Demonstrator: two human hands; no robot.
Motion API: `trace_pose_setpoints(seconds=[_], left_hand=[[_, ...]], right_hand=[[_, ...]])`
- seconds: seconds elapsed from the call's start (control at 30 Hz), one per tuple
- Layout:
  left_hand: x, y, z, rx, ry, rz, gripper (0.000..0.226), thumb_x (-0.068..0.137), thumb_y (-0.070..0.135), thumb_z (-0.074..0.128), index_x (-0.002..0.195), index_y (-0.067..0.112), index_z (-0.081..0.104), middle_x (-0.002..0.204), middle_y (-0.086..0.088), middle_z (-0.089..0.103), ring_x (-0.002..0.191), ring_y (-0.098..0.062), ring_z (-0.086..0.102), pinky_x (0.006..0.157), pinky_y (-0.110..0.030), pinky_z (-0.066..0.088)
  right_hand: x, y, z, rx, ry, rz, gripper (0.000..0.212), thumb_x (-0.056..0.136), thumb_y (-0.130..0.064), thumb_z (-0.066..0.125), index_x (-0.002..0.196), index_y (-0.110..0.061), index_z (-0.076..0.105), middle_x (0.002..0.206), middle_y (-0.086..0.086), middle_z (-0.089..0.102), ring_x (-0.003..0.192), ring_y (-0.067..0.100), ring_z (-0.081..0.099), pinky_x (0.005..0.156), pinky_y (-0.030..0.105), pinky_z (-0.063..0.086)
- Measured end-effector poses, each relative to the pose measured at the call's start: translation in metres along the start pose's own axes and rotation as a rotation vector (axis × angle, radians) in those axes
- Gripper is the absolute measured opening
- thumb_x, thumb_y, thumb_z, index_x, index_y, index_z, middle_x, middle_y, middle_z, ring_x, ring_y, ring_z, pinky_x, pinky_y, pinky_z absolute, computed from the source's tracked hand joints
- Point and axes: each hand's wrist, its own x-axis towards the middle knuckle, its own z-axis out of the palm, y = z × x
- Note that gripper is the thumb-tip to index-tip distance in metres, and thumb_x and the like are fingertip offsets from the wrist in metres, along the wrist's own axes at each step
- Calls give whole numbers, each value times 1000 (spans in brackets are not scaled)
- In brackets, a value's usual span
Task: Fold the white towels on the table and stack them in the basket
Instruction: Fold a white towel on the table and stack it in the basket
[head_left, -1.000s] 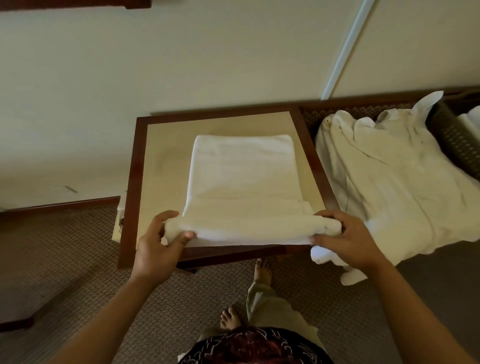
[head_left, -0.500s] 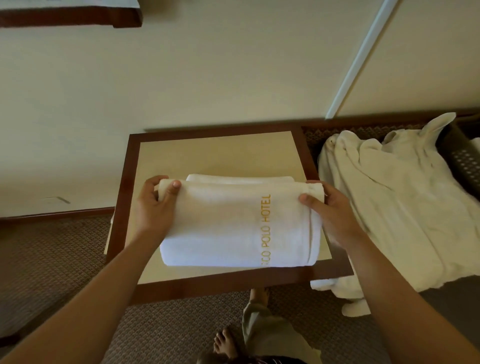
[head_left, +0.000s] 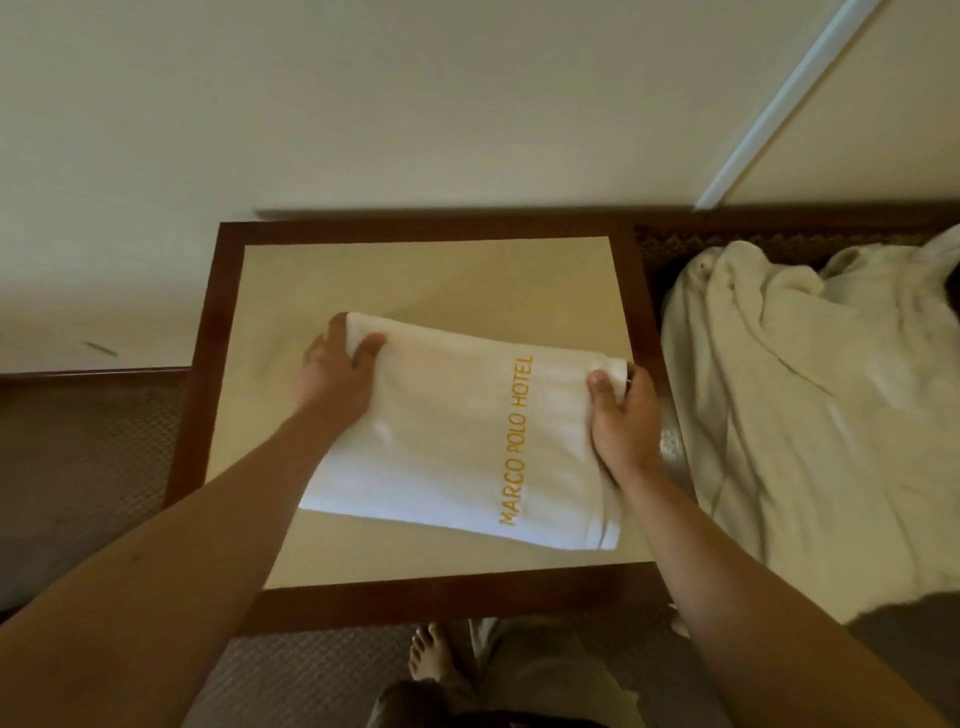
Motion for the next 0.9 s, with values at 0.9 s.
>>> trace_pose_setpoints(seconds=[0.9], left_hand=[[-171, -29, -13, -636, -202, -585, 37, 95, 54, 63, 103, 18, 70, 99, -5, 75, 93, -26, 72, 84, -47, 60]], right_hand=[[-124, -32, -49, -379, -707, 199, 73, 73, -87, 59, 69, -14, 52, 60, -3, 57, 58, 18, 58, 65, 33, 48]])
